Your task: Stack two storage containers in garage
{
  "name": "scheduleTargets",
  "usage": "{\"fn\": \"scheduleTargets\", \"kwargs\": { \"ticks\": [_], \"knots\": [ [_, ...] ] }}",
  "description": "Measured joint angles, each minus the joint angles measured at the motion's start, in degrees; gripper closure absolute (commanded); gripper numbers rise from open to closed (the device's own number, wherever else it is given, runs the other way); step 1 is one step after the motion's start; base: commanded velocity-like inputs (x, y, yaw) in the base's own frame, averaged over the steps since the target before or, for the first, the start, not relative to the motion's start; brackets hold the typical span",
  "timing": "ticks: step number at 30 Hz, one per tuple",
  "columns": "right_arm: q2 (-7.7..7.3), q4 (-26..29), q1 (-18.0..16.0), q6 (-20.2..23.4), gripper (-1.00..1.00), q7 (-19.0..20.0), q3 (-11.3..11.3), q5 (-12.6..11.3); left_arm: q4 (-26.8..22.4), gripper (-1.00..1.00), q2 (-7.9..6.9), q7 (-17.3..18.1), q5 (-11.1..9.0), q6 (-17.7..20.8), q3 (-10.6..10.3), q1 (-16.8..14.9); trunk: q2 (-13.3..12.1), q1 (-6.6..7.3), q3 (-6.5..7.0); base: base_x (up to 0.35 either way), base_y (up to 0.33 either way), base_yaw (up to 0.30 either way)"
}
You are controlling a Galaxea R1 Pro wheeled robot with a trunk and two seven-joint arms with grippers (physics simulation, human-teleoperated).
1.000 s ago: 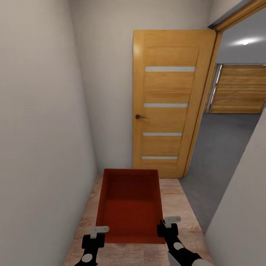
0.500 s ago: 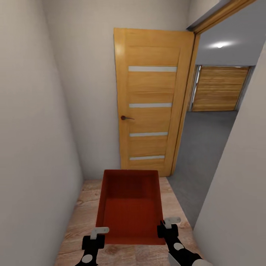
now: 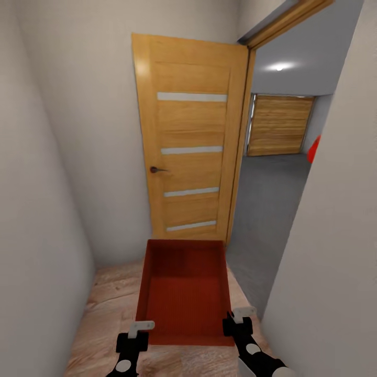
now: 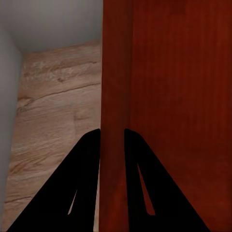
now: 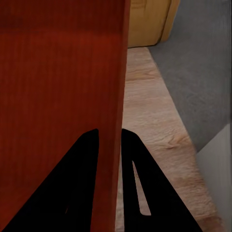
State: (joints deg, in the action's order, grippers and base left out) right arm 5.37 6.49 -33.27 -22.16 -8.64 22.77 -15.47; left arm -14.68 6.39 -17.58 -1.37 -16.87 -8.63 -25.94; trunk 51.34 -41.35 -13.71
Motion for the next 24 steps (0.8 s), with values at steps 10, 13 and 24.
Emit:
{"fn": "scheduleTargets", "kwargs": {
  "ticks": [10,13,24],
  "knots": [
    [0.0,0.2,0.0,-0.1,1.0,-0.1,0.0,0.1,-0.1,1.0,-0.03,0.0,0.0,-0.2,0.0,0.0,0.0,0.0,0.0,0.25,0.193,-0.267],
    [0.01,0.2,0.0,0.0,1.0,-0.1,-0.1,0.2,-0.1,1.0,-0.03,0.0,0.0,-0.1,0.0,0.0,0.0,0.0,0.0,0.25,0.193,-0.088],
    [0.0,0.3,0.0,0.0,1.0,-0.1,0.1,0.2,0.1,1.0,-0.04,-0.1,-0.3,-0.5,-0.1,0.0,0.0,0.0,0.0,0.25,0.193,-0.038]
  ]
}}
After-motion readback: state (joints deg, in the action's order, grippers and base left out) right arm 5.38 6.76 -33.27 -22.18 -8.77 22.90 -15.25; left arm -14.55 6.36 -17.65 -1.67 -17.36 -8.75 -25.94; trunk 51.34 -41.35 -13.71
